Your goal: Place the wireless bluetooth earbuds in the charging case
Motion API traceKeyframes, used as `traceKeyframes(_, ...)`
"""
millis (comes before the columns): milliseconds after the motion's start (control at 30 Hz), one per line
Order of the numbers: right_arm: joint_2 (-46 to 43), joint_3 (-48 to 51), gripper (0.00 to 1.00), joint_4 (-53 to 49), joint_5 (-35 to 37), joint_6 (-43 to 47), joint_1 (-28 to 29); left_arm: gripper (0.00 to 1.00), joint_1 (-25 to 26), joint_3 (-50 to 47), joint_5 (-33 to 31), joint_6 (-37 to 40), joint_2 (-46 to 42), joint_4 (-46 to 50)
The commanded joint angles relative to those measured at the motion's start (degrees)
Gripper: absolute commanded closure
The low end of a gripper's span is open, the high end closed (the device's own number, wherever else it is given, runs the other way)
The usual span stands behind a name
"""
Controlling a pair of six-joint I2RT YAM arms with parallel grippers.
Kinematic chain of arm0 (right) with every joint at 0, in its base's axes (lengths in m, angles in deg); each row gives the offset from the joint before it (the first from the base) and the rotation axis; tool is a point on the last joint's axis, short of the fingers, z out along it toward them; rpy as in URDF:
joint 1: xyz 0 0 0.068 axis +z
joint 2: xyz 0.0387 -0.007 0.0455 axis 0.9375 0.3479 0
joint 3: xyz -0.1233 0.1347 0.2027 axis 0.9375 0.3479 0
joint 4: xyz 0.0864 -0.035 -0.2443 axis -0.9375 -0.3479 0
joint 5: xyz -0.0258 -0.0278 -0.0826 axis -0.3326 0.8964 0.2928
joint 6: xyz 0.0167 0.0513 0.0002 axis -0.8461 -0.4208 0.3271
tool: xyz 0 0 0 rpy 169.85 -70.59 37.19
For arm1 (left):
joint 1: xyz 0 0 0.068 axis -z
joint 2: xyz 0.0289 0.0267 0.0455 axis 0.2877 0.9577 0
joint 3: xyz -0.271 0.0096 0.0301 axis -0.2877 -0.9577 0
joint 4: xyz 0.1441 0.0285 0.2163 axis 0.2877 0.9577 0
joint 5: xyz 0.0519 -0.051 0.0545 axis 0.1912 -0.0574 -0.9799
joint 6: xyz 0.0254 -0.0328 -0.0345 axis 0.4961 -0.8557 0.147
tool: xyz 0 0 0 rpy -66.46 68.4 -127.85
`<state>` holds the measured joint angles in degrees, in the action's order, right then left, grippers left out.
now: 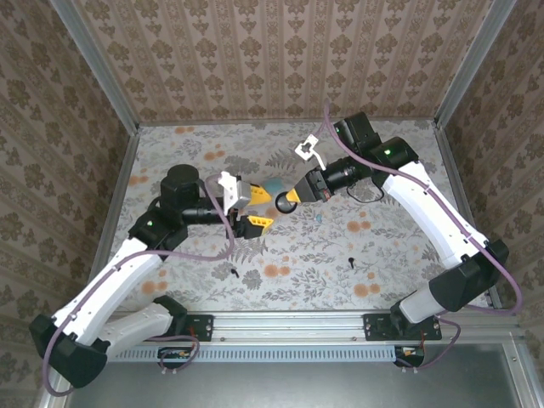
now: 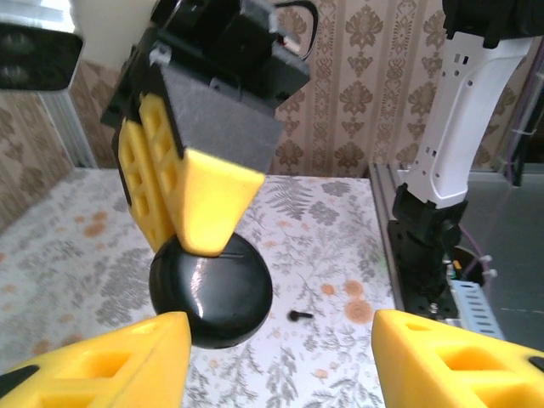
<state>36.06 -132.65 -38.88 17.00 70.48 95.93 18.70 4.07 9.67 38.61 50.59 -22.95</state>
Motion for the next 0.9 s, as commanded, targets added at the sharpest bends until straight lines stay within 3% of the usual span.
traceKeyframes(0, -1.6, -1.4, 0.93, -4.3, 2.0, 4.4, 0.1, 0.39, -2.0, 4.1, 8.5, -6.1, 3.5, 0.4)
traceKeyframes(200, -3.7, -1.8, 0.94, -6.0, 7.1, 8.0, 1.0, 0.39, -3.9, 9.3, 15.3, -12.2, 9.9, 3.7)
traceKeyframes(500, -4.1, -1.7, 0.94, -5.3, 7.6, 9.1, 2.2, 0.36, -3.4, 10.4, 15.1, -17.6, 13.6, 3.4)
traceKeyframes(867, -3.9, -1.7, 0.94, -4.4, 7.1, 9.0, 2.8, 0.37, -0.7, 12.1, 14.7, -18.4, 17.6, 4.8)
